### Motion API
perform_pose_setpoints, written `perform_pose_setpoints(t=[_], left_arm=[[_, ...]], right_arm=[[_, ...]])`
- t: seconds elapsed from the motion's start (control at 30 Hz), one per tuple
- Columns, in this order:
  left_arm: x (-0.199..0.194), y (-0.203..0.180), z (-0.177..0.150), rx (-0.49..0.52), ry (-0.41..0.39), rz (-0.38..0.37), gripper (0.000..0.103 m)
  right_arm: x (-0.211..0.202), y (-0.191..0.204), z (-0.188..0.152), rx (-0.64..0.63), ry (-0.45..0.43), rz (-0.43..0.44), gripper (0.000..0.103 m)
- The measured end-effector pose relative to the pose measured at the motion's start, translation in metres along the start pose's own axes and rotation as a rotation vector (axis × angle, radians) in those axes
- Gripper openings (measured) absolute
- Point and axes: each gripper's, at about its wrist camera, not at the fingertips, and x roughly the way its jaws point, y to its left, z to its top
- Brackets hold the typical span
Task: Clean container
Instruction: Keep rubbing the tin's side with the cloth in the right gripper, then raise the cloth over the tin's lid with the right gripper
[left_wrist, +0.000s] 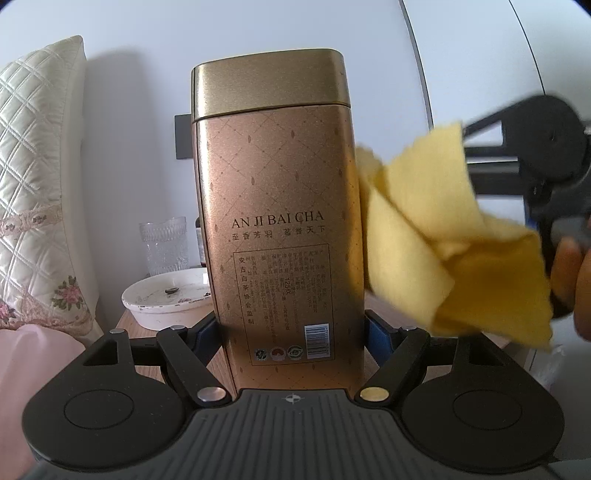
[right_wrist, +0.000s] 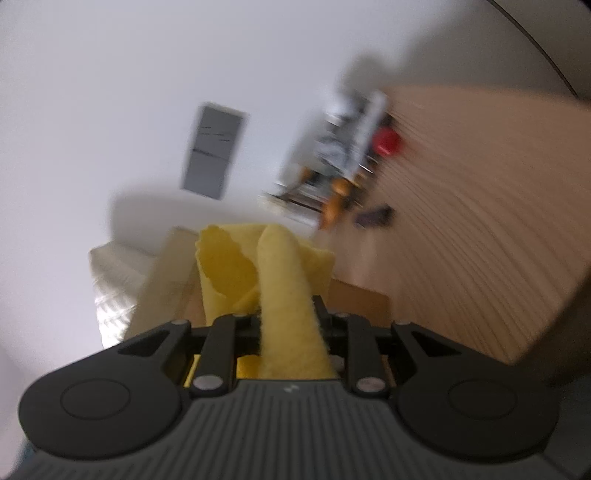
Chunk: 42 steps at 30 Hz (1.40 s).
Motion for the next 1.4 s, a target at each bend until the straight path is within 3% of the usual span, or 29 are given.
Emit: perform_pose_setpoints(t=[0.07, 0.13, 0.27, 0.33, 0.5, 0.67, 0.83, 0.93, 1.07, 1.3, 1.4], left_arm=[[0.001, 0.002, -0.001, -0.003, -0.001, -0.001, 0.081], [0.001, 0.004, -0.001, -0.001, -0.004, 0.000, 0.081], [-0.003, 0.006, 0.001, 0.018, -0.041, 0.025, 0.094], [-0.002, 0.010, 0.001, 0.004, -0.047, 0.032, 0.096], [0.001, 0.021, 0.001, -0.012, -0.072, 0.041, 0.097], [0.006, 0.032, -0.002, -0.001, -0.090, 0.055, 0.097], [0.013, 0.045, -0.006, -0.002, -0.086, 0.061, 0.096], [0.020, 0.054, -0.008, 0.013, -0.096, 0.071, 0.095], [0.031, 0.070, -0.013, 0.017, -0.104, 0.062, 0.083], [0.041, 0.101, -0.016, 0.011, -0.097, 0.063, 0.082], [0.048, 0.119, -0.019, 0.009, -0.094, 0.064, 0.082]], right_arm=[[0.002, 0.001, 0.004, 0.008, 0.008, -0.005, 0.023], [0.002, 0.015, 0.011, -0.065, 0.008, 0.011, 0.023], [0.001, 0.041, 0.029, -0.193, 0.014, 0.035, 0.023], [0.001, 0.054, 0.042, -0.269, 0.033, 0.030, 0.023], [0.000, 0.114, 0.069, -0.634, 0.079, -0.074, 0.023], [0.011, 0.178, 0.071, -0.992, 0.236, -0.145, 0.022], [0.031, 0.215, 0.054, -1.251, 0.391, -0.195, 0.022], [0.047, 0.224, 0.039, -1.348, 0.470, -0.202, 0.022], [0.066, 0.235, 0.028, -1.436, 0.497, -0.206, 0.022], [0.074, 0.237, 0.013, -1.490, 0.518, -0.219, 0.022], [0.067, 0.238, 0.003, -1.487, 0.544, -0.186, 0.022]])
